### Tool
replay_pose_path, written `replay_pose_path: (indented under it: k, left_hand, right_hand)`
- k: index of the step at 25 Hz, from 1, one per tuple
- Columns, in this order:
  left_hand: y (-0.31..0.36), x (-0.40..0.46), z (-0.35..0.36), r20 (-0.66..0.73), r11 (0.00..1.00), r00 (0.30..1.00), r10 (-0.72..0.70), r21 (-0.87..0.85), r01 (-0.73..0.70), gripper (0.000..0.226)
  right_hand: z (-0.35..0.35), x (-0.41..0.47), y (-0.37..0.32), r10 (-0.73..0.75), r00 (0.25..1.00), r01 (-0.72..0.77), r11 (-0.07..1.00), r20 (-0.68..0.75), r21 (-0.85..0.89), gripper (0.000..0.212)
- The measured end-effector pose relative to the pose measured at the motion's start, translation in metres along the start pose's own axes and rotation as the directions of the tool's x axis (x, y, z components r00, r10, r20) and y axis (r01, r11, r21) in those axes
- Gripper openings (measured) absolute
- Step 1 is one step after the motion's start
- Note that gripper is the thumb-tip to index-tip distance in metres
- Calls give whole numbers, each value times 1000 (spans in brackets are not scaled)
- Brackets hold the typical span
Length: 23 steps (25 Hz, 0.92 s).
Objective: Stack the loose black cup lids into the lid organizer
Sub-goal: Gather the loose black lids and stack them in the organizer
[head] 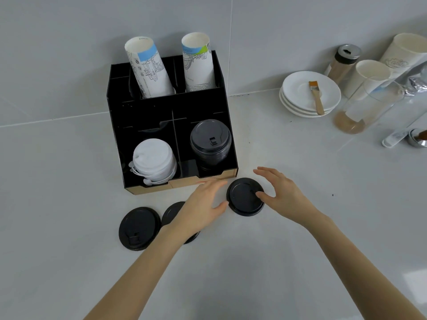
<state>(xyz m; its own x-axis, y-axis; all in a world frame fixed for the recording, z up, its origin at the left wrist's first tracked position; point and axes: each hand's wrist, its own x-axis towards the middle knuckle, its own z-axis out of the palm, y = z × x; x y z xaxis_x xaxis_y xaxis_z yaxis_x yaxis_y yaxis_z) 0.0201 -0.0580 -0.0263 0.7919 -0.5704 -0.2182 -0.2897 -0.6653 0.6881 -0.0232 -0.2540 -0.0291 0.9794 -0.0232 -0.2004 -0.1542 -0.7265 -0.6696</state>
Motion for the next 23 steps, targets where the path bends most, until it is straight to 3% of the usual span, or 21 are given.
replay_pose_path:
  k: [5,12,17,23]
  left_hand:
    - [1,2,19,103,996,994,-37,81,28,50]
    - [-3,-2,32,78,993,996,-34,112,25,54]
    - [-7,-9,32,98,973,991,-90,221,67,72]
    - [-13,-17,31,89,961,985,-149,247,123,78]
  right_hand:
    - [10,0,10,23,999,-24,999,37,28,50]
    - [23,-3,11,25,1000,-25,997,2,73,48]
    - [34,-16,7,34,999,-32,995,-25,95,44]
    - [48,-24,1,0,1000,-2,996,29,84,46]
